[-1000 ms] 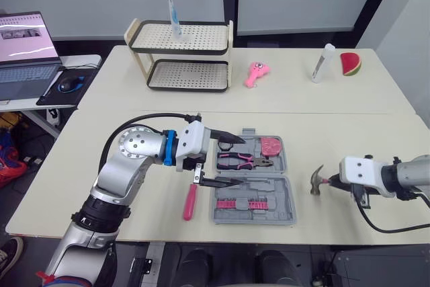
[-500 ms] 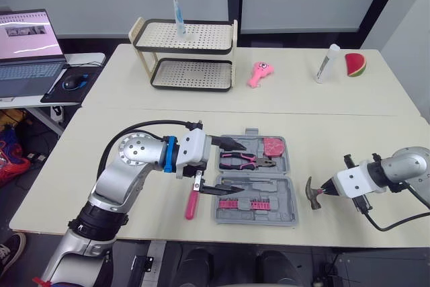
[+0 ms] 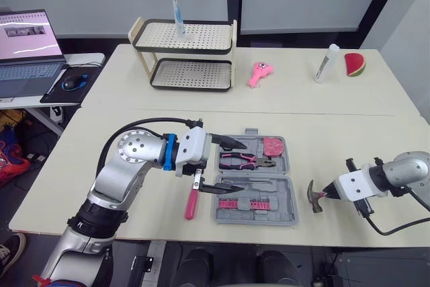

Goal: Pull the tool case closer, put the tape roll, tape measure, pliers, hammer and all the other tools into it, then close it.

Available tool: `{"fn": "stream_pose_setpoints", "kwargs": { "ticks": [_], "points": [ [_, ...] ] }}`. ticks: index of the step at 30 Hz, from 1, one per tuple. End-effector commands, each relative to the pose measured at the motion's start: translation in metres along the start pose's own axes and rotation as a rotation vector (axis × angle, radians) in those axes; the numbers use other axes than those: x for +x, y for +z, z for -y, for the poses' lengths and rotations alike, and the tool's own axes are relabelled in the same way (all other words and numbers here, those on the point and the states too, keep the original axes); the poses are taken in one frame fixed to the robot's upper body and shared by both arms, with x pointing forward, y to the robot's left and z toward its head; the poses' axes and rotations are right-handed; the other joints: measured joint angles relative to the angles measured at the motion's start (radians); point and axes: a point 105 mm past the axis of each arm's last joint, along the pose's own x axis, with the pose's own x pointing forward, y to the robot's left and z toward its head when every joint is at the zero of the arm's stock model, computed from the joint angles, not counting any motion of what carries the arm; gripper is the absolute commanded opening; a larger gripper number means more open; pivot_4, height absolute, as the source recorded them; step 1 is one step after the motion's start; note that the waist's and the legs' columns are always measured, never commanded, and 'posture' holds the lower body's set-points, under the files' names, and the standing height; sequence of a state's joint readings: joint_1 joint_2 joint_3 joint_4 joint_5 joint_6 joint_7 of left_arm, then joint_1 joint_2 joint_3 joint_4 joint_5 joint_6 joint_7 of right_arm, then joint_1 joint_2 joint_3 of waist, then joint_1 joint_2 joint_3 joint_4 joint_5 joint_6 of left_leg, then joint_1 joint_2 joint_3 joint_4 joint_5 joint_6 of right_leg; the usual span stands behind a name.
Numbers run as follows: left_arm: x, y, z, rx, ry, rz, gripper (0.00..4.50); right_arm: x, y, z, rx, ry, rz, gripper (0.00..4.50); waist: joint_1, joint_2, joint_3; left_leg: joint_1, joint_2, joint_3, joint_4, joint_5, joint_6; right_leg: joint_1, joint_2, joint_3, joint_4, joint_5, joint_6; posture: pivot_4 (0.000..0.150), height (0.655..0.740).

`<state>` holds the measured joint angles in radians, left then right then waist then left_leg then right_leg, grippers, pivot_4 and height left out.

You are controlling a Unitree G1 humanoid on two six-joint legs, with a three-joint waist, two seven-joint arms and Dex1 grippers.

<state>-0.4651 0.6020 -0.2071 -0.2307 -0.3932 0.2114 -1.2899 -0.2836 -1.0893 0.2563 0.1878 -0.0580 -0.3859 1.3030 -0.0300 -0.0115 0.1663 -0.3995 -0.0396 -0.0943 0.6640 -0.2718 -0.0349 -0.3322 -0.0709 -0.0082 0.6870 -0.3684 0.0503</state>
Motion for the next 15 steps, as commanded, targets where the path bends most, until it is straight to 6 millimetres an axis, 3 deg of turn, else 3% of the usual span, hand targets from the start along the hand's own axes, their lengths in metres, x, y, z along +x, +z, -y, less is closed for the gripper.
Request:
{"fn": "stream_pose_setpoints", "kwargs": {
  "ticks": [1, 5, 9, 15],
  "points": [
    [0.001, 0.006, -0.002, 0.030, -0.007, 0.013, 4.50, -0.008, 0.005, 0.009, -0.040, -0.043, 0.005, 0.22, 0.000, 0.000, 0.000, 0.000, 0.000, 0.000, 0.000, 0.000, 0.000, 0.000, 0.000, 0.000, 0.000, 0.000, 0.000, 0.150, 0.7400],
    [0.001, 0.007, 0.000, 0.025, -0.013, 0.014, 4.50, -0.007, 0.007, 0.008, -0.111, 0.001, 0.004, 0.22, 0.000, 0.000, 0.000, 0.000, 0.000, 0.000, 0.000, 0.000, 0.000, 0.000, 0.000, 0.000, 0.000, 0.000, 0.000, 0.150, 0.7400],
    [0.002, 0.007, 0.004, 0.019, -0.026, 0.016, 4.50, -0.002, 0.006, 0.010, -0.327, 0.097, -0.009, 0.22, -0.005, 0.000, 0.000, 0.001, 0.000, 0.000, 0.000, 0.000, 0.000, 0.000, 0.000, 0.000, 0.000, 0.000, 0.000, 0.150, 0.7400],
    [0.003, 0.007, 0.007, 0.016, -0.024, 0.017, 4.50, 0.009, 0.000, 0.030, -0.578, 0.188, -0.023, 0.22, -0.008, 0.000, 0.000, 0.001, 0.000, 0.001, 0.000, 0.000, 0.000, 0.000, 0.000, 0.000, 0.000, 0.000, 0.000, 0.150, 0.7400]
  ]
}}
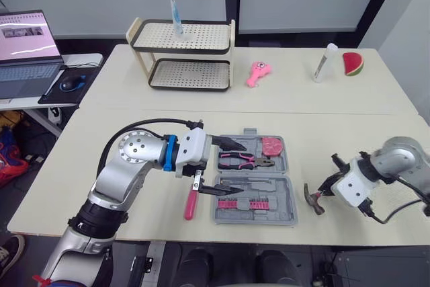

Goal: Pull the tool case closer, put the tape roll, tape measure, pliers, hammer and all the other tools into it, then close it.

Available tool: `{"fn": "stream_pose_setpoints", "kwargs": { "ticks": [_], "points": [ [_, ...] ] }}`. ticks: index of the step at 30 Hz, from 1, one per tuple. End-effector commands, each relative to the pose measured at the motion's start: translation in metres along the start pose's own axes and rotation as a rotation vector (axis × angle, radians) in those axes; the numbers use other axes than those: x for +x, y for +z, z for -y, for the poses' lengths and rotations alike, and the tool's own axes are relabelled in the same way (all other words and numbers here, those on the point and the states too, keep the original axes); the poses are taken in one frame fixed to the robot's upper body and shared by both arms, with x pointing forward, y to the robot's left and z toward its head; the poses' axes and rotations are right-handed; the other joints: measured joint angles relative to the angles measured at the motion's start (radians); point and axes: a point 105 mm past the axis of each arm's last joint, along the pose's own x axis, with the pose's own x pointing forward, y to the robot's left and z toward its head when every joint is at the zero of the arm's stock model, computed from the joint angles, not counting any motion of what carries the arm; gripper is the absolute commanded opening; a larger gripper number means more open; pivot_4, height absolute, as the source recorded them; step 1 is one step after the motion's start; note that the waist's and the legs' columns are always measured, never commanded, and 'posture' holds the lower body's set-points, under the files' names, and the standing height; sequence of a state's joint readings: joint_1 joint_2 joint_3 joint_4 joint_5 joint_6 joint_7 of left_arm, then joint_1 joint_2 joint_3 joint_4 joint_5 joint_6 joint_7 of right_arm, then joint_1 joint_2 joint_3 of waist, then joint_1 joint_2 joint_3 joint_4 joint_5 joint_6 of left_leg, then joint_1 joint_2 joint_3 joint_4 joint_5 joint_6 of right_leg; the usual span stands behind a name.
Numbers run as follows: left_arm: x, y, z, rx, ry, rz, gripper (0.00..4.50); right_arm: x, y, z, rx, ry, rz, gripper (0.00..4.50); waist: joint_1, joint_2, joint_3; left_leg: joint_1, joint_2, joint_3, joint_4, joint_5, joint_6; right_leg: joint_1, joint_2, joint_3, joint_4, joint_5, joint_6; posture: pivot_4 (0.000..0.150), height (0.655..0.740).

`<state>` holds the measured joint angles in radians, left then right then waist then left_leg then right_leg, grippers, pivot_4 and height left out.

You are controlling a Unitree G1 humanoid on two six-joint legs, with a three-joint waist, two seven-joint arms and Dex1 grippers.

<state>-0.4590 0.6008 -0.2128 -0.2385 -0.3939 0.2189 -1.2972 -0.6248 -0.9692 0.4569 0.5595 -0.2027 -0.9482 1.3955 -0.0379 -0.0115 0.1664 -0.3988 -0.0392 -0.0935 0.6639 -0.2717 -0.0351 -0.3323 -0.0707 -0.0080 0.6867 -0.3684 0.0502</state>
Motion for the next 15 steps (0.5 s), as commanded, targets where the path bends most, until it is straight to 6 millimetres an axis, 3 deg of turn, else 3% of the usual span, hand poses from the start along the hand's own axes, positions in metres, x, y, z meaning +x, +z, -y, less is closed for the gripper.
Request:
{"fn": "stream_pose_setpoints", "kwargs": {
  "ticks": [1, 9, 15],
  "points": [
    [0.001, 0.008, 0.006, 0.020, -0.004, 0.015, 4.50, -0.004, -0.013, 0.001, -0.150, 0.089, -0.054, 0.22, -0.001, 0.000, 0.000, 0.000, 0.000, 0.000, 0.000, 0.000, 0.000, 0.000, 0.000, 0.000, 0.000, 0.000, 0.000, 0.150, 0.7400],
    [0.001, 0.009, 0.013, -0.001, 0.030, 0.011, 4.50, -0.001, -0.026, -0.002, -0.325, 0.275, -0.084, 0.22, -0.004, 0.001, 0.000, 0.000, 0.000, -0.001, 0.000, 0.000, -0.001, -0.001, 0.000, 0.000, -0.001, 0.000, 0.000, 0.150, 0.7400],
    [0.001, 0.008, 0.015, -0.006, 0.056, 0.001, 4.50, 0.007, -0.023, 0.002, -0.423, 0.296, -0.064, 0.22, -0.005, 0.001, 0.000, 0.000, 0.000, -0.001, 0.000, 0.000, -0.001, -0.002, 0.000, 0.000, 0.000, 0.000, 0.000, 0.150, 0.7400]
  ]
}}
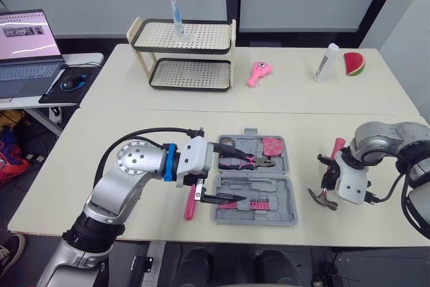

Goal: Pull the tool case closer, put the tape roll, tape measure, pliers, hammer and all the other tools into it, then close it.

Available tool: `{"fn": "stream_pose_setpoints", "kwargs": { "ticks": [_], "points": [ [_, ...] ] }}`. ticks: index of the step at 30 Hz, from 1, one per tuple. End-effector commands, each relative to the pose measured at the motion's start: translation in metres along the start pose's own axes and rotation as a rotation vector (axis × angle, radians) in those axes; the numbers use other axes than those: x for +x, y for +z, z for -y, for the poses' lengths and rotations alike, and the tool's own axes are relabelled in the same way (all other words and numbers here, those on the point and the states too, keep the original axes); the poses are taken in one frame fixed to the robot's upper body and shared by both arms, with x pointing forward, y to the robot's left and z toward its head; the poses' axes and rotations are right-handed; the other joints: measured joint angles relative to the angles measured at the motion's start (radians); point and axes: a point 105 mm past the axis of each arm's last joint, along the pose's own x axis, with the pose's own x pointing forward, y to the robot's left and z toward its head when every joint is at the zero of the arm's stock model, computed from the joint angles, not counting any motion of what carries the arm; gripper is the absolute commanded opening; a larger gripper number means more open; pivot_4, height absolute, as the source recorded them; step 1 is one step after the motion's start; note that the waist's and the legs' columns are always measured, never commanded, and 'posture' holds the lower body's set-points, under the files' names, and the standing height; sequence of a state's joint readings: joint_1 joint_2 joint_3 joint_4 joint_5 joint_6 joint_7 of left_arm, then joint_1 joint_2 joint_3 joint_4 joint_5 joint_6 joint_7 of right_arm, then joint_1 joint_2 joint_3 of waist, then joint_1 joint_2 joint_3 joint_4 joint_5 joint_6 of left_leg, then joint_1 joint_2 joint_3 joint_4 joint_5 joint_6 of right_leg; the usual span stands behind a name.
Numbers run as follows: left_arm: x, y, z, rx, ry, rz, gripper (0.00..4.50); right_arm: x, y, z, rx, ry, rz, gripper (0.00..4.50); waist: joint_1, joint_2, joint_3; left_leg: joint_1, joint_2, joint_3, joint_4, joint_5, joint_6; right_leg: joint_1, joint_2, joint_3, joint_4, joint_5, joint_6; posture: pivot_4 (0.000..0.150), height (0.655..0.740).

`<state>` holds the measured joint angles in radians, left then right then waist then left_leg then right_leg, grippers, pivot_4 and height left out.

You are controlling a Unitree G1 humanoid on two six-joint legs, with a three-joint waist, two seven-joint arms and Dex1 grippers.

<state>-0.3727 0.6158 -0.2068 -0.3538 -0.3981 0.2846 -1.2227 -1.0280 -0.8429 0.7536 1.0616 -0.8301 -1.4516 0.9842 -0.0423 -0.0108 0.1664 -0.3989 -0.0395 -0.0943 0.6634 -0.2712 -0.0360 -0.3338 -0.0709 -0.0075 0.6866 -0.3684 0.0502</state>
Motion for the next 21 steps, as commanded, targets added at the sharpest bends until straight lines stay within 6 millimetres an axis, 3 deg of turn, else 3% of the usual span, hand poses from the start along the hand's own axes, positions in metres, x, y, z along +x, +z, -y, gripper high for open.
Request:
{"fn": "stream_pose_setpoints", "kwargs": {
  "ticks": [1, 9, 11, 14, 21],
  "points": [
    [-0.003, 0.009, 0.001, 0.035, 0.018, 0.009, 4.50, 0.001, -0.002, 0.006, -0.061, -0.005, -0.012, 0.22, -0.002, 0.000, 0.000, 0.000, 0.000, 0.000, 0.000, 0.000, 0.000, 0.000, 0.000, 0.000, 0.000, 0.000, 0.000, 0.150, 0.7400],
    [-0.002, 0.009, 0.002, 0.034, 0.019, 0.005, 4.50, 0.006, -0.014, 0.013, -0.111, -0.025, -0.076, 0.22, -0.015, 0.000, 0.000, 0.000, 0.000, 0.000, -0.001, 0.001, -0.001, -0.002, 0.000, 0.001, 0.003, 0.000, 0.000, 0.150, 0.7400],
    [-0.002, 0.009, 0.001, 0.036, 0.016, 0.006, 4.50, 0.005, -0.015, 0.016, -0.106, -0.051, -0.078, 0.94, -0.016, 0.000, 0.000, 0.001, 0.000, 0.000, -0.001, 0.001, -0.001, -0.002, 0.000, 0.001, 0.003, 0.000, 0.000, 0.150, 0.7400],
    [-0.001, 0.009, 0.000, 0.039, 0.007, 0.010, 4.50, -0.001, -0.019, 0.018, -0.093, -0.075, -0.100, 1.27, -0.019, 0.000, 0.000, 0.001, 0.000, 0.001, -0.001, 0.001, -0.001, -0.002, 0.001, 0.002, 0.004, 0.000, 0.000, 0.150, 0.7400],
    [0.005, 0.009, -0.009, 0.063, -0.028, 0.031, 4.50, -0.037, -0.025, 0.007, 0.000, -0.148, -0.138, 2.20, -0.017, 0.000, 0.000, 0.001, 0.000, 0.003, -0.001, 0.001, -0.001, -0.003, 0.000, 0.004, 0.004, 0.000, 0.000, 0.150, 0.7400]
  ]
}}
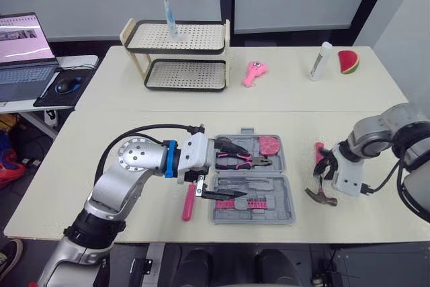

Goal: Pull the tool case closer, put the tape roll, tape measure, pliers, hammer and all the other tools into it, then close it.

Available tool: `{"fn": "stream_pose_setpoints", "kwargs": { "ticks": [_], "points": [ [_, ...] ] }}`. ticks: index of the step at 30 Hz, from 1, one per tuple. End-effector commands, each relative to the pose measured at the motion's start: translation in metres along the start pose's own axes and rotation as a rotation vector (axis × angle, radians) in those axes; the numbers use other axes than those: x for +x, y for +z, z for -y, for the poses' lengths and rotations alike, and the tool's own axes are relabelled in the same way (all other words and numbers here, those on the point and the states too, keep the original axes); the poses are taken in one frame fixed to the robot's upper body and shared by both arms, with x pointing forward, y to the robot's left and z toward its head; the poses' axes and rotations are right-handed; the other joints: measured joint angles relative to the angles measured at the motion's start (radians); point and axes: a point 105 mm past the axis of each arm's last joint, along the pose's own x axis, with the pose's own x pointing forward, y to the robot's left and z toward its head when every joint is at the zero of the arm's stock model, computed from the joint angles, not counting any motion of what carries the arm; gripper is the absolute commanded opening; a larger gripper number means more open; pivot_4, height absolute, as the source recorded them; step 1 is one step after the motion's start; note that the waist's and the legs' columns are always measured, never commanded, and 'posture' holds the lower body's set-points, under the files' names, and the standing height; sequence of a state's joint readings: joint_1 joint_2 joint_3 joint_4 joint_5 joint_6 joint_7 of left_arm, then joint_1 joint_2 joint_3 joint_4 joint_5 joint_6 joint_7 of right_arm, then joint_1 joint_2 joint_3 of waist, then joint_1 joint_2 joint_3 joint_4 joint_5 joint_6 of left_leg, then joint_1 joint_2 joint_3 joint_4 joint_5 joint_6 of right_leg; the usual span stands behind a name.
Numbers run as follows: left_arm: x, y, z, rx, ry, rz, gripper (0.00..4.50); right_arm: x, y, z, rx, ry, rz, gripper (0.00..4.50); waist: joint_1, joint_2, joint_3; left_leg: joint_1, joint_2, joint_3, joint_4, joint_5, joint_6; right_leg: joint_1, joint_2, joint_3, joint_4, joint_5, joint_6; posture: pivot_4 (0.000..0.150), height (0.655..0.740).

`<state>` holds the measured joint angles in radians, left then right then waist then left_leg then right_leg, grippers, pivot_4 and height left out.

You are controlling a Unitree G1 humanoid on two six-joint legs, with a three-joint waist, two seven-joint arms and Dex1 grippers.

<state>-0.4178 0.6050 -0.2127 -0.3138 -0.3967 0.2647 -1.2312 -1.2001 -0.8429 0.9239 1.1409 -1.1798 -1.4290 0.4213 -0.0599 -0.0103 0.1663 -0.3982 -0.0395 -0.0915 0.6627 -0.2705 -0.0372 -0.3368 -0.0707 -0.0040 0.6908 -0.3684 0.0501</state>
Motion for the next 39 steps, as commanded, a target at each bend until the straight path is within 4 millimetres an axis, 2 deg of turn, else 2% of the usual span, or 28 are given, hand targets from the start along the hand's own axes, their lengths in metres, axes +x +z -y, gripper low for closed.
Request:
{"fn": "stream_pose_setpoints", "kwargs": {
  "ticks": [1, 5, 7, 11, 15, 19, 22, 26, 30, 34, 39],
  "points": [
    [0.005, 0.005, -0.002, 0.043, -0.030, 0.026, 4.50, -0.022, -0.006, -0.005, 0.084, -0.063, -0.032, 2.38, 0.001, 0.000, 0.000, 0.000, 0.000, 0.000, 0.000, 0.000, 0.000, 0.000, 0.000, 0.000, -0.001, 0.000, 0.000, 0.150, 0.7400],
    [0.009, 0.005, -0.007, 0.055, -0.046, 0.037, 4.50, -0.040, -0.023, -0.014, 0.268, -0.147, -0.131, 3.04, 0.002, 0.000, 0.000, 0.000, 0.000, 0.003, 0.000, 0.000, 0.000, 0.000, 0.000, 0.001, 0.000, 0.000, 0.000, 0.150, 0.7400],
    [0.009, 0.005, -0.009, 0.058, -0.055, 0.039, 4.50, -0.047, -0.033, -0.014, 0.391, -0.235, -0.183, 3.04, 0.002, 0.000, 0.000, 0.000, 0.001, 0.004, 0.000, 0.000, 0.000, 0.000, 0.000, 0.002, -0.001, 0.000, 0.000, 0.150, 0.7400],
    [0.012, 0.004, -0.011, 0.064, -0.076, 0.043, 4.50, -0.058, -0.060, -0.015, 0.782, -0.507, -0.250, 3.04, 0.001, 0.000, 0.000, 0.000, 0.002, 0.009, 0.000, 0.000, 0.000, 0.001, 0.000, 0.003, -0.001, 0.000, 0.000, 0.150, 0.7400],
    [0.013, 0.005, -0.012, 0.073, -0.096, 0.041, 4.50, -0.065, -0.078, -0.023, 1.232, -0.751, -0.178, 3.04, 0.002, 0.000, 0.000, 0.000, 0.003, 0.012, 0.000, 0.000, 0.001, 0.002, 0.001, 0.003, 0.000, 0.000, 0.000, 0.150, 0.7400],
    [0.012, 0.005, -0.011, 0.074, -0.104, 0.039, 4.50, -0.068, -0.079, -0.030, 1.563, -0.915, -0.066, 3.04, 0.013, 0.000, 0.000, -0.002, 0.005, 0.011, 0.001, 0.000, 0.001, 0.002, 0.000, 0.000, -0.001, 0.000, 0.000, 0.150, 0.7400],
    [0.012, 0.005, -0.010, 0.073, -0.109, 0.040, 4.50, -0.067, -0.064, -0.031, 1.813, -1.004, 0.016, 3.04, 0.023, 0.000, 0.000, -0.003, 0.006, 0.011, 0.002, 0.000, 0.001, 0.003, 0.000, -0.002, -0.002, 0.000, 0.000, 0.150, 0.7400],
    [0.013, 0.005, -0.008, 0.069, -0.113, 0.044, 4.50, -0.066, -0.034, -0.024, 2.005, -1.049, 0.097, 3.04, 0.032, 0.001, -0.001, -0.003, 0.007, 0.011, 0.002, 0.000, 0.001, 0.003, 0.000, -0.003, -0.002, 0.000, 0.000, 0.150, 0.7400],
    [0.014, 0.004, -0.009, 0.065, -0.119, 0.045, 4.50, -0.060, 0.010, -0.019, 2.088, -1.075, 0.093, 3.04, 0.036, 0.001, -0.001, -0.004, 0.006, 0.011, 0.002, 0.000, 0.001, 0.003, 0.000, -0.003, -0.002, 0.000, 0.000, 0.150, 0.7400],
    [0.013, 0.004, -0.010, 0.067, -0.124, 0.045, 4.50, -0.053, 0.045, -0.016, 2.110, -1.065, 0.054, 3.04, 0.036, 0.001, -0.001, -0.003, 0.006, 0.011, 0.001, -0.001, 0.001, 0.003, 0.000, -0.003, -0.002, 0.000, 0.000, 0.150, 0.7400],
    [0.014, 0.005, -0.012, 0.069, -0.135, 0.046, 4.50, -0.033, 0.072, -0.019, 2.190, -1.076, -0.007, 3.04, 0.031, 0.001, -0.001, -0.002, 0.005, 0.010, 0.001, -0.001, 0.002, 0.003, 0.000, -0.003, -0.002, 0.000, 0.000, 0.150, 0.7400]
  ]
}}
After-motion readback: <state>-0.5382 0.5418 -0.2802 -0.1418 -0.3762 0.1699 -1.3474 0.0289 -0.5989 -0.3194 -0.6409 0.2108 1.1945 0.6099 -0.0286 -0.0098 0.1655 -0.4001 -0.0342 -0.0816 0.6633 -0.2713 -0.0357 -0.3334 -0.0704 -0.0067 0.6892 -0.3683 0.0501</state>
